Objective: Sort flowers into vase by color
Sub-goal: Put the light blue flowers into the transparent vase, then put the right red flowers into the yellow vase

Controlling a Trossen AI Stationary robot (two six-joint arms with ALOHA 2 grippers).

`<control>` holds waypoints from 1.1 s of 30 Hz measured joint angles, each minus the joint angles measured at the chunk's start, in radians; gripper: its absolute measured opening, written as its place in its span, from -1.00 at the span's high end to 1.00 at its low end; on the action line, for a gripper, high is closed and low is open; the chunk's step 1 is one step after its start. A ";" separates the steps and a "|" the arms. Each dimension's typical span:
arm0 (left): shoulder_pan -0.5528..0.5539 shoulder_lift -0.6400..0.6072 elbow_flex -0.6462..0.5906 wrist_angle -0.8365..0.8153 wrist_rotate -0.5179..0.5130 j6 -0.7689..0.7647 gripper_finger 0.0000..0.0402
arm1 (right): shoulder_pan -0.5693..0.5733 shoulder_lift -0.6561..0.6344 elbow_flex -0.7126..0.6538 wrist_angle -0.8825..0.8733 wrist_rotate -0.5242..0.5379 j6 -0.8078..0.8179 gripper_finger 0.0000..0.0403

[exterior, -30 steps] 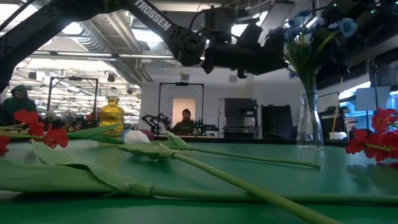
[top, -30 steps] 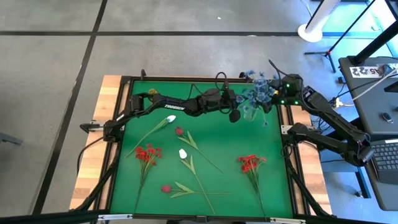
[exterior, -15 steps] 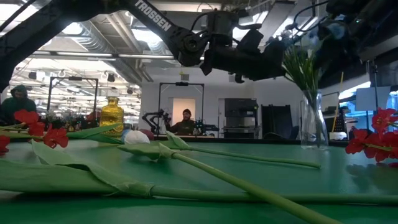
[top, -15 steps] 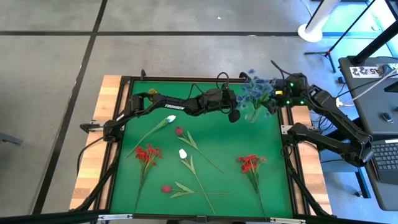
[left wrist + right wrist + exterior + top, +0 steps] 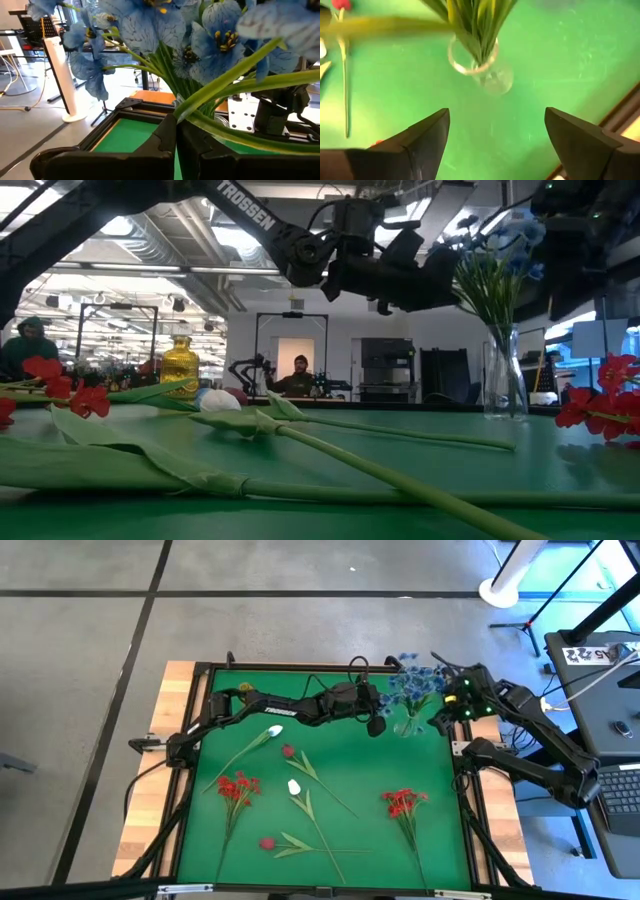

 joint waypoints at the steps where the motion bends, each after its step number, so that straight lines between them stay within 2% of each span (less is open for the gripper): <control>1: 0.000 0.000 0.000 -0.001 0.000 0.014 1.00 | 0.000 -0.005 0.000 -0.010 0.000 0.000 -0.61; 7: -0.008 -0.004 0.000 -0.142 -0.017 0.134 0.82 | 0.000 -0.052 0.000 -0.023 0.001 0.002 -0.61; 15: -0.042 -0.010 -0.001 -0.286 -0.109 0.232 0.37 | 0.000 -0.092 0.000 -0.021 0.026 0.017 -0.61; 20: -0.069 -0.087 -0.001 -0.514 -0.225 0.283 0.11 | 0.000 -0.092 0.000 -0.026 0.022 0.018 -0.61; 23: -0.069 -0.153 -0.001 -0.713 -0.237 0.235 0.02 | 0.000 -0.092 0.000 -0.026 0.014 0.019 -0.61; 25: -0.062 -0.191 -0.001 -0.801 -0.203 0.178 0.01 | 0.000 -0.092 0.000 -0.025 0.008 0.019 -0.61; 27: -0.052 -0.226 -0.001 -0.897 -0.124 0.123 0.02 | 0.000 -0.092 0.000 -0.025 0.007 0.019 -0.61; 30: -0.049 -0.261 -0.001 -0.977 0.001 0.067 0.04 | 0.000 -0.092 0.000 -0.025 -0.001 0.020 -0.61; 33: -0.058 -0.286 -0.007 -1.015 0.080 0.049 0.07 | 0.000 -0.107 0.000 -0.026 -0.022 0.029 -0.61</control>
